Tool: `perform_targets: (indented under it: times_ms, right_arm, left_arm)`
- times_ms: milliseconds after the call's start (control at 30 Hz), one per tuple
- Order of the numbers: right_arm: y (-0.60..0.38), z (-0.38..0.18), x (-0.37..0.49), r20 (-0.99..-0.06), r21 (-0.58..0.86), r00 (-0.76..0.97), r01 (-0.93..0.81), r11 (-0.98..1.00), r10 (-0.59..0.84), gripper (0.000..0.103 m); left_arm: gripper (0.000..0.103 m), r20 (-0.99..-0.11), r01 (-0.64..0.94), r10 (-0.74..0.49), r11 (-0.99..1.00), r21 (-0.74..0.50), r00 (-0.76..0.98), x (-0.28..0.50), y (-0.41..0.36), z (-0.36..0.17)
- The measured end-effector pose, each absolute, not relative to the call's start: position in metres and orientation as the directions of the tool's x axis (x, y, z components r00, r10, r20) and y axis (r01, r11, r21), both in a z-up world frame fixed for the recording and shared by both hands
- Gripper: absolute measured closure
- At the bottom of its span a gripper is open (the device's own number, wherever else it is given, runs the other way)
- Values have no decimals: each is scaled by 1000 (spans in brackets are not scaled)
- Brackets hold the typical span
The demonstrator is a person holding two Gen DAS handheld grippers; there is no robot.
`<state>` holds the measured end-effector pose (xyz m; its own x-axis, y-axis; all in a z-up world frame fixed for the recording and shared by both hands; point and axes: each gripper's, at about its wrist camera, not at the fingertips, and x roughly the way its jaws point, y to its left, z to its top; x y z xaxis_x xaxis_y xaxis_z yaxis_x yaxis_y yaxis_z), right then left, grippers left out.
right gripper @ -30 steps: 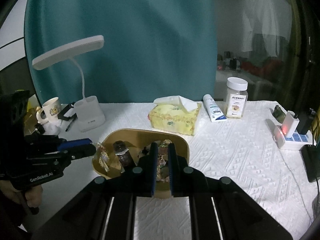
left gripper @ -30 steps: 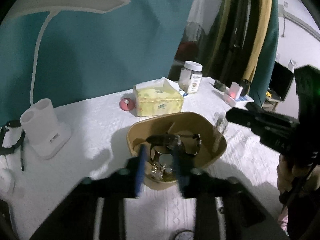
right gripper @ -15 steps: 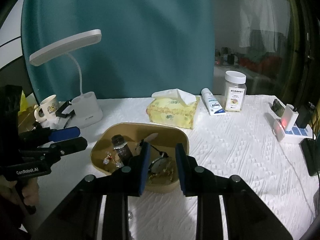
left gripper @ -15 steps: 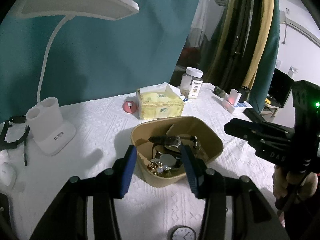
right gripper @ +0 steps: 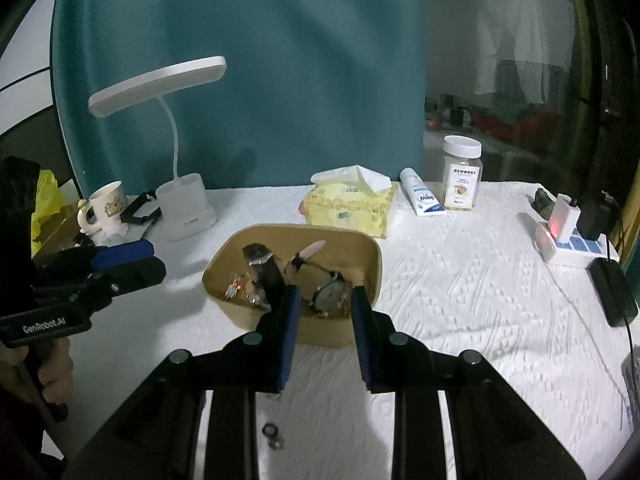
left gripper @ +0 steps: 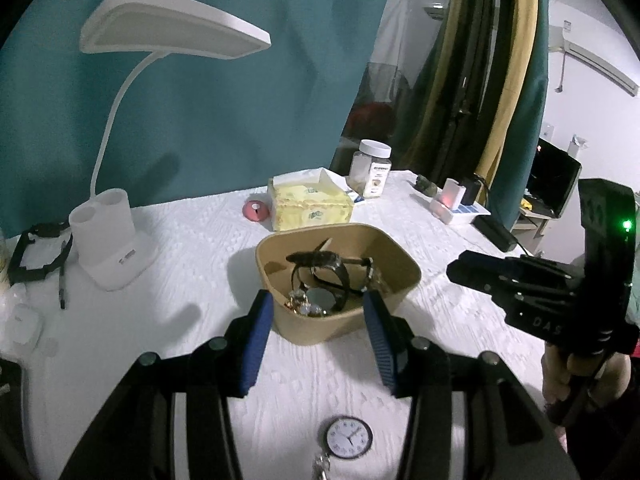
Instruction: Organize jewelry
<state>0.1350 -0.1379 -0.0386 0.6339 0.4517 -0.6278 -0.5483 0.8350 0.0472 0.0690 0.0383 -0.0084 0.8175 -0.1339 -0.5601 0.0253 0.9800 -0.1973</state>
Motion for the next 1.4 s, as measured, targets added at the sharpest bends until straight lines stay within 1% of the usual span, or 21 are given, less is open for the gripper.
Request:
perform_targets:
  times_ms: [300,467,633,933,1000,1067,1100,1400]
  right_arm:
    - [-143,-53,105,-649,42,623,-543,838,436,79]
    - [-146,-75,91,-696,40,587,-544,838,414,79]
    - [-144,-98,80,-735,44,547,-551,833,401,79]
    - [-131,-127,73,-780,57,491,-560,826,387,79]
    - [-130,-128,74,-778,46,498,-564,825,384,79]
    - [-128,-128,74,-778,34,503,-565,824,377,84]
    - [-128,-127,74,-778,28,505,-565,824,373,92]
    - [-137,-126,73,-769,40,507,-569,821,389,92]
  left_arm:
    - [56,-567,29,-144,978,-207,811,43,36,-17]
    - [56,-570,23,-152,974,-227,807,31,36,-27]
    - [56,-596,9,-150,972,-233,789,22,38,-42]
    - [56,-625,-3,-151,971,-238,766,16,43,-58]
    - [56,-628,-7,-149,971,-239,764,16,44,-59]
    - [56,-630,-10,-148,971,-240,762,17,44,-60]
    - [56,-631,-11,-148,971,-240,761,18,44,-60]
    - [56,-652,0,-149,975,-223,743,24,34,-62]
